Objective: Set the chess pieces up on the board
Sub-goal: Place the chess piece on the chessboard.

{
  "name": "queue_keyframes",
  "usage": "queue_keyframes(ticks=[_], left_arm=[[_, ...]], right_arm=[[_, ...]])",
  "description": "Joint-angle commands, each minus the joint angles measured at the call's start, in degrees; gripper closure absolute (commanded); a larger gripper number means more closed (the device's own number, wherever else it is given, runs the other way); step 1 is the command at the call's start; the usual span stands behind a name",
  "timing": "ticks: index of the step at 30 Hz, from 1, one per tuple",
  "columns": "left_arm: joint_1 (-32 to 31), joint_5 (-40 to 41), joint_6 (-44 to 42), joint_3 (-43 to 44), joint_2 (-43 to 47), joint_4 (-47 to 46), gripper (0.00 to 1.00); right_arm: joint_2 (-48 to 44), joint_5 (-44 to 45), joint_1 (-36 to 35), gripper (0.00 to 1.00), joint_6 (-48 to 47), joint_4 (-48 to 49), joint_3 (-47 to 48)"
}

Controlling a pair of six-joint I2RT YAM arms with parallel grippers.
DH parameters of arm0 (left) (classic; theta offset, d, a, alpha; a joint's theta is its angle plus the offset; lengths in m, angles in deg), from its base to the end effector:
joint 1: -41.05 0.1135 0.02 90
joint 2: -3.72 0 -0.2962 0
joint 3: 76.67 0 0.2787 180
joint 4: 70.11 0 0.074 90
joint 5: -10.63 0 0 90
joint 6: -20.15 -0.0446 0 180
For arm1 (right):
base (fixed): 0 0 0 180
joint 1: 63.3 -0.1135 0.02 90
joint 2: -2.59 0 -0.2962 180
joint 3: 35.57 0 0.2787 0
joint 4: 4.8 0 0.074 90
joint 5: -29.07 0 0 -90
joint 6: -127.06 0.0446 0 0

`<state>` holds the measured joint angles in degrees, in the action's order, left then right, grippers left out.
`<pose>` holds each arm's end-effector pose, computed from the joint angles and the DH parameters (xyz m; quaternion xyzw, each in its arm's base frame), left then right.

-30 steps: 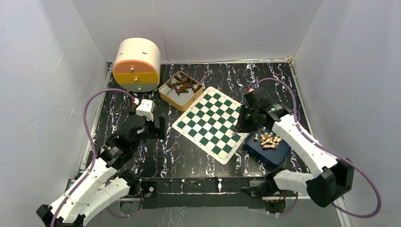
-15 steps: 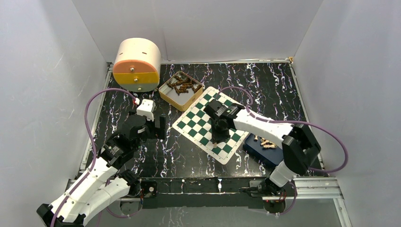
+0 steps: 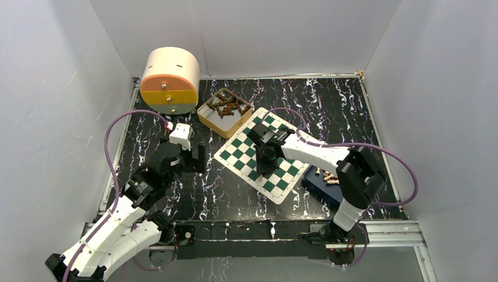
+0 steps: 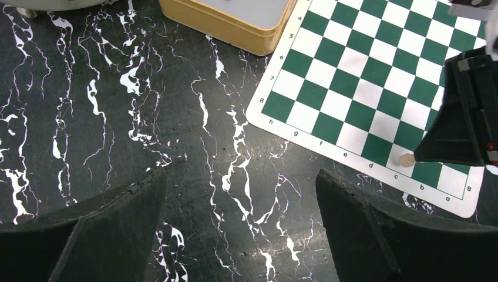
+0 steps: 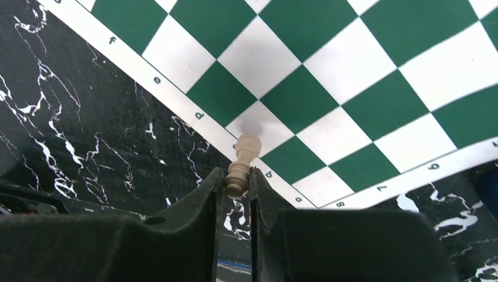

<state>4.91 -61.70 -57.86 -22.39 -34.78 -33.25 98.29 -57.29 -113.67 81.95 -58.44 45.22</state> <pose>0.1413 -0.0864 0.3318 0.0855 0.8149 -0.1124 0.5622 0.2331 0.2771 0.2262 -0.0410 0.9812 0.1164 0.1484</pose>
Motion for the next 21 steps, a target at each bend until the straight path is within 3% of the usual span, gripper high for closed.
queue_keyframes(ticks=[1,21], left_arm=[[-0.16,0.79,-0.3,0.67,0.53,-0.74,0.05],[-0.16,0.96,-0.38,0.47,1.17,-0.84,0.05]], right_arm=[[2.1,-0.42,-0.08,0.75,0.39,2.24,3.97],[12.34,-2.14,-0.03,0.74,-0.63,2.14,14.94]])
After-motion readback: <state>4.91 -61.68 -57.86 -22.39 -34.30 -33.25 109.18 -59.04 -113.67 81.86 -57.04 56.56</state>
